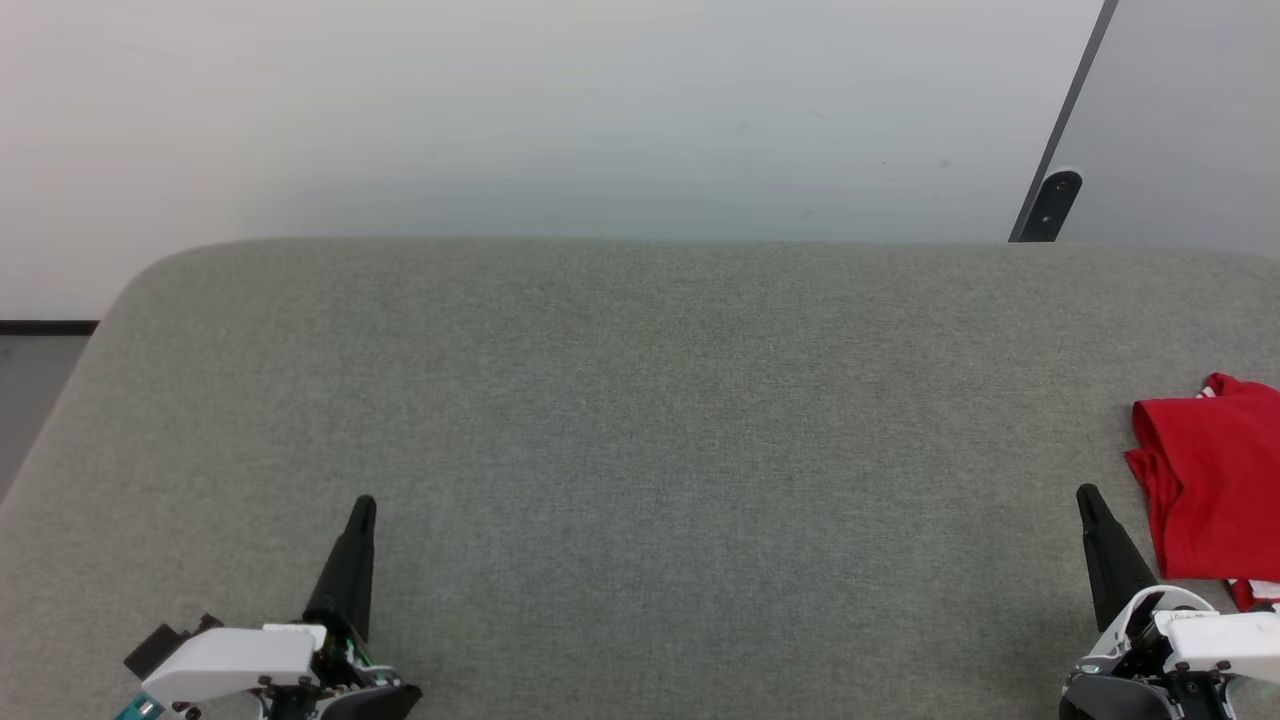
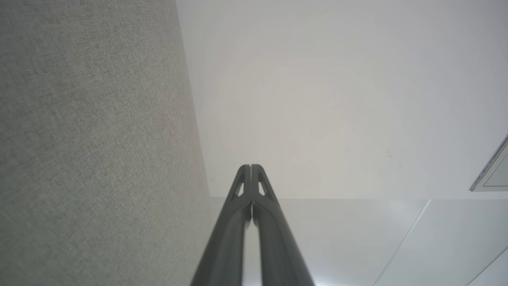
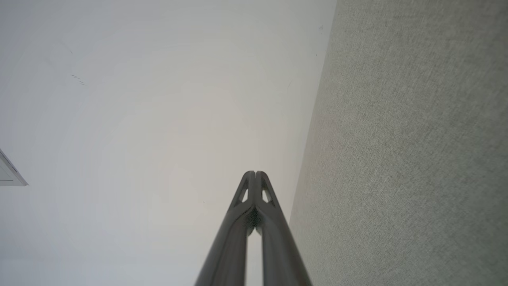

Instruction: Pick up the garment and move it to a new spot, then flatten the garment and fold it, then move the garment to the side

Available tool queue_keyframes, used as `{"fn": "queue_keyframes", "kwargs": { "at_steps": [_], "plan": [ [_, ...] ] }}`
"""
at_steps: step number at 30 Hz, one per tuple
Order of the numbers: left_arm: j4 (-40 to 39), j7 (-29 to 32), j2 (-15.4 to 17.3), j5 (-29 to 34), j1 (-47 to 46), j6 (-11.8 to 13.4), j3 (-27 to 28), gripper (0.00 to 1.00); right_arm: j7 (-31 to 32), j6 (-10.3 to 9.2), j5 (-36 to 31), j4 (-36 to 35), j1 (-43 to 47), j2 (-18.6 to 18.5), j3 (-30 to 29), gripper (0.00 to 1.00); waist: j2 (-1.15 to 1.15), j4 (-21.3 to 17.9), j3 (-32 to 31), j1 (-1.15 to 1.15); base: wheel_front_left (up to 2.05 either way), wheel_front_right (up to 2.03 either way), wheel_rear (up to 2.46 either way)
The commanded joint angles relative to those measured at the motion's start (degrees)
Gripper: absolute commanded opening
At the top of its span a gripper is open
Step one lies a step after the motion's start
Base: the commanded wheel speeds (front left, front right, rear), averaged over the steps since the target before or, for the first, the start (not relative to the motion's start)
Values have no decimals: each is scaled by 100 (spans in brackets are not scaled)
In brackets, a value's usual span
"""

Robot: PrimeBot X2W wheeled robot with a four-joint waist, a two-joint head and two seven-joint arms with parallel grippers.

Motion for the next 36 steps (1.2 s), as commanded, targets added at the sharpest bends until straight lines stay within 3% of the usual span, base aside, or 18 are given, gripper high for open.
{"fn": "queue_keyframes", "kwargs": {
  "at_steps": [1,36],
  "plan": [
    [8,7,-9,12,-56,-39,16,0,-10,-2,27,3,-24,18,-2,0,0,0,0,0,0,0,0],
    [8,26,-21,32,-58,-39,35,0,-13,-2,31,3,-24,19,3,0,0,0,0,0,0,0,0]
  ]
}}
